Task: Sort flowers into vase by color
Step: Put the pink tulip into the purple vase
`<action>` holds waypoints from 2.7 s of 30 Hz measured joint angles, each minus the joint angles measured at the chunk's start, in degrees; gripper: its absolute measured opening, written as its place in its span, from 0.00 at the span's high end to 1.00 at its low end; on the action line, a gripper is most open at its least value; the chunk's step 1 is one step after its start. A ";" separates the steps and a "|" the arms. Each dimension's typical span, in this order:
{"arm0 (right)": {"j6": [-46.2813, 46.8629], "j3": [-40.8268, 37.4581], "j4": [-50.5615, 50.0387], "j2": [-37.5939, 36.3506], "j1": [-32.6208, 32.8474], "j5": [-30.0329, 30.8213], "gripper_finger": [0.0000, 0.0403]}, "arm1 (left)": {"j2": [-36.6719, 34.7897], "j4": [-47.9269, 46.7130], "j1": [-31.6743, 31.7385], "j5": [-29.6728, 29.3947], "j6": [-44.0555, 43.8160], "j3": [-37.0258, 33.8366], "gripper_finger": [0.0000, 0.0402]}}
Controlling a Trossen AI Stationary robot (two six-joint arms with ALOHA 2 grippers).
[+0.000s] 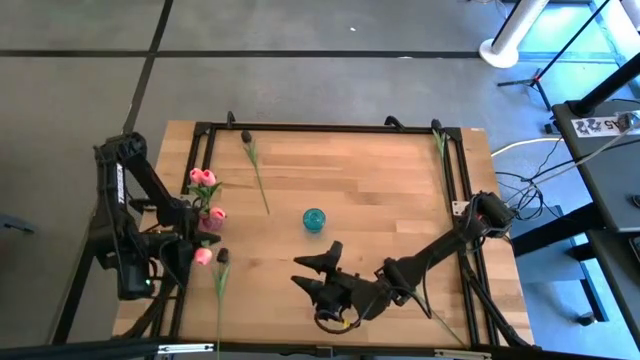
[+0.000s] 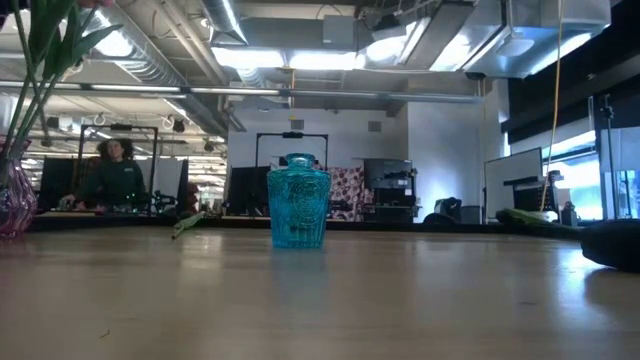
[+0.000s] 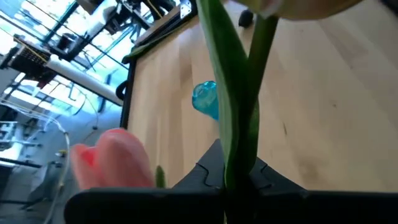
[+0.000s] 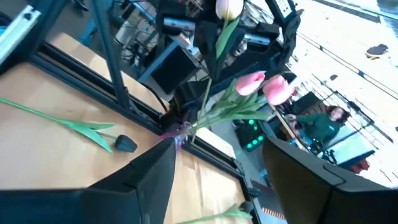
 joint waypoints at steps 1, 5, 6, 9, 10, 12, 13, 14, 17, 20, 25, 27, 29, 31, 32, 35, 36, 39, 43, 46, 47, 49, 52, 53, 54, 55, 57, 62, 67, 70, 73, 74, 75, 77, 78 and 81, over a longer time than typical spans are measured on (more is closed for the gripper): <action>-0.02 0.00 0.00 0.00 -0.03 0.34 0.40 | -0.22 0.07 0.00 0.49 0.27 0.70 1.00; -0.12 0.00 0.00 0.00 -0.09 2.63 0.40 | -0.27 0.52 0.00 3.13 4.15 5.04 1.00; -0.22 0.00 -0.02 0.00 -0.09 3.42 0.40 | -0.29 0.00 0.00 4.46 4.91 6.05 1.00; -0.45 0.00 -0.09 0.00 -0.09 5.52 0.40 | -0.27 -2.70 0.00 8.39 4.80 8.33 1.00; -0.47 0.00 -0.12 0.01 -0.07 6.08 0.40 | -0.29 -2.79 0.02 9.61 4.36 8.91 1.00; -0.49 0.00 -0.20 0.02 -0.04 7.00 0.40 | -0.29 -2.72 0.02 10.75 4.26 9.40 1.00; -0.49 0.00 -0.34 0.02 -0.04 7.34 0.40 | -0.27 -2.78 0.02 10.72 4.26 9.40 1.00; -0.51 0.00 -0.39 0.02 -0.04 7.68 0.40 | -0.27 -2.75 0.02 10.55 4.25 9.37 1.00; -0.51 0.00 -0.42 0.02 -0.04 8.10 0.40 | -0.27 -2.77 -0.04 9.91 3.91 9.04 1.00; -0.53 0.00 -0.42 0.02 -0.10 8.47 0.40 | -0.54 -2.78 -0.60 9.38 2.29 8.17 1.00; -0.48 0.00 -0.41 0.04 -0.09 8.78 0.40 | -2.79 -2.80 -1.83 8.76 -0.07 6.32 1.00; -0.27 0.00 -0.39 0.04 -0.09 8.79 0.40 | -3.81 -2.83 -2.41 8.14 -0.12 6.21 1.00; -0.27 0.00 -0.39 0.04 -0.09 8.79 0.40 | -4.70 -2.81 -2.73 7.57 1.15 6.19 1.00; -0.23 0.00 -0.39 0.04 -0.09 8.79 0.40 | -5.48 -2.81 -2.69 7.41 2.70 6.19 1.00; -0.23 0.00 -0.37 0.04 -0.09 8.80 0.40 | -5.82 -2.81 -2.69 7.37 3.15 6.19 1.00; -0.16 0.00 -0.37 0.04 -0.09 8.81 0.40 | -6.38 -2.81 -2.30 7.78 4.79 6.19 1.00; -0.14 0.00 -0.37 0.04 -0.09 8.81 0.40 | -6.56 -2.80 -1.99 8.09 5.08 6.18 1.00; -0.09 0.00 -0.35 0.04 -0.09 8.85 0.40 | -7.14 -2.82 -0.95 10.15 5.04 6.15 1.00; -0.09 0.00 -0.13 0.04 -0.09 8.99 0.40 | -7.22 -2.79 0.33 13.82 4.38 6.15 1.00; -0.09 0.00 -0.13 0.04 -0.09 8.97 0.40 | -7.24 -2.81 0.93 14.27 5.63 6.15 1.00; -0.09 0.00 -0.11 0.04 -0.09 8.98 0.40 | -7.24 -2.81 1.16 14.24 6.07 6.15 1.00; -0.09 0.00 -0.05 0.04 -0.09 9.27 0.40 | -7.26 -2.81 1.65 14.18 7.17 6.15 1.00; -0.09 0.00 -0.04 0.04 -0.09 10.11 0.40 | -7.64 -2.81 2.66 13.76 7.52 6.15 1.00; -0.09 0.00 -0.02 0.04 -0.09 10.10 0.40 | -7.77 -2.81 3.04 13.73 7.54 6.15 1.00; -0.01 0.00 -0.02 0.04 -0.09 10.10 0.40 | -7.86 -2.81 3.37 13.67 7.54 6.15 1.00; 0.19 0.00 -0.02 0.05 -0.09 10.10 0.40 | -7.95 -2.81 3.74 13.55 7.54 6.15 1.00; 0.44 0.00 -0.02 0.07 -0.09 10.10 0.40 | -8.13 -2.82 4.29 13.22 7.13 6.15 1.00; 1.26 0.00 -0.05 0.07 -0.08 10.10 0.40 | -9.82 -2.77 4.03 9.39 0.93 5.62 1.00; 1.30 0.00 -0.13 0.07 -0.02 10.10 0.40 | -14.56 -2.81 2.10 7.61 -4.11 0.76 1.00; 1.35 0.00 -0.28 0.07 0.00 10.10 0.40 | -16.50 -2.83 1.73 7.63 -5.06 -2.47 1.00; 1.37 0.00 -0.46 0.07 -0.02 10.10 0.40 | -17.93 -2.81 1.70 7.62 -6.97 -4.45 1.00; 1.37 0.00 -0.46 0.07 -0.02 10.10 0.40 | -18.34 -2.86 1.70 7.67 -7.70 -4.98 1.00; 1.37 0.00 -0.46 0.07 -0.02 10.10 0.40 | -18.76 -2.84 1.69 7.78 -8.02 -5.49 1.00; 1.37 0.00 -0.46 0.07 -0.04 10.10 0.40 | -19.30 -2.82 1.68 8.12 -9.11 -6.27 1.00; 1.37 0.00 -0.46 0.07 -0.04 10.10 0.40 | -19.46 -2.84 1.68 8.29 -9.53 -6.49 1.00; 1.39 0.00 -0.46 0.07 -0.04 10.10 0.40 | -19.57 -2.81 1.68 9.01 -10.56 -6.66 1.00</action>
